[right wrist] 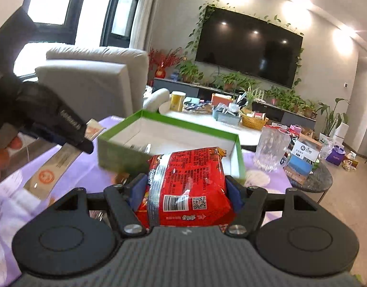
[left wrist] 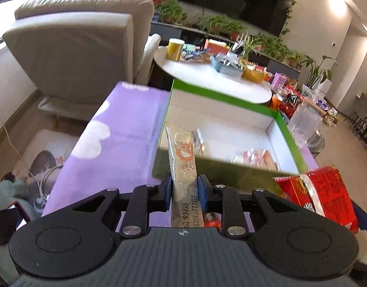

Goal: Organize snacks
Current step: 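Lower the red wafer pack and cream bar into the green box, open both grippers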

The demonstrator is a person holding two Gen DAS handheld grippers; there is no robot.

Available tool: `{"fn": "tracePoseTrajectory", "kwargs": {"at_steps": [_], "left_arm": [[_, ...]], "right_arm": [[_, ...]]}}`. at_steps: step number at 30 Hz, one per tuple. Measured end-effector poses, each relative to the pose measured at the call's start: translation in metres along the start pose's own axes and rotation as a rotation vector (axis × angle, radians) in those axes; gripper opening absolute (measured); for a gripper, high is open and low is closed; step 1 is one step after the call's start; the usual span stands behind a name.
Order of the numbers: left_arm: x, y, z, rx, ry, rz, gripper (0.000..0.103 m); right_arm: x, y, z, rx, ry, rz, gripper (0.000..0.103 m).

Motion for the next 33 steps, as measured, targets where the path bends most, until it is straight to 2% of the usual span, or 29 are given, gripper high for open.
{"fn": "tracePoseTrajectory", "kwargs": {"at_steps": [9, 14, 17, 25, 30, 33], "left_arm": [[-0.026, 0.064, 0.025, -0.098, -0.043, 0.082, 0.021], [-0.039, 0.092, 0.059, -0.134, -0.066, 0.117, 0.021], [-0.042, 0.104, 0.084, -0.169, -0.048, 0.154, 0.021], [-0.034, 0.097, 0.146, -0.104, 0.024, 0.209, 0.022], [-0.027, 0.084, 0.161, -0.054, 0.034, 0.222, 0.023], [-0.027, 0.078, 0.163, -0.038, 0.067, 0.244, 0.024]], "right_arm": [[-0.021, 0.035, 0.050, 0.014, 0.008, 0.094, 0.057], [-0.028, 0.040, 0.083, 0.034, 0.008, 0.129, 0.058], [-0.029, 0.038, 0.107, 0.059, 0.002, 0.139, 0.058], [-0.026, 0.027, 0.147, 0.109, -0.002, 0.159, 0.057], [-0.026, 0.019, 0.146, 0.139, 0.005, 0.161, 0.057], [-0.025, 0.016, 0.139, 0.143, -0.003, 0.154, 0.057]]}}
Point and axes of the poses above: each gripper's, at about its wrist camera, not at the fingertips, and z roughly the way its jaws point, x to its left, y to its top, the point moved 7 cm from there along z, roughly the way its jaws point, and after that the axes turned 6 degrees about -y, right-handed, at the moved point
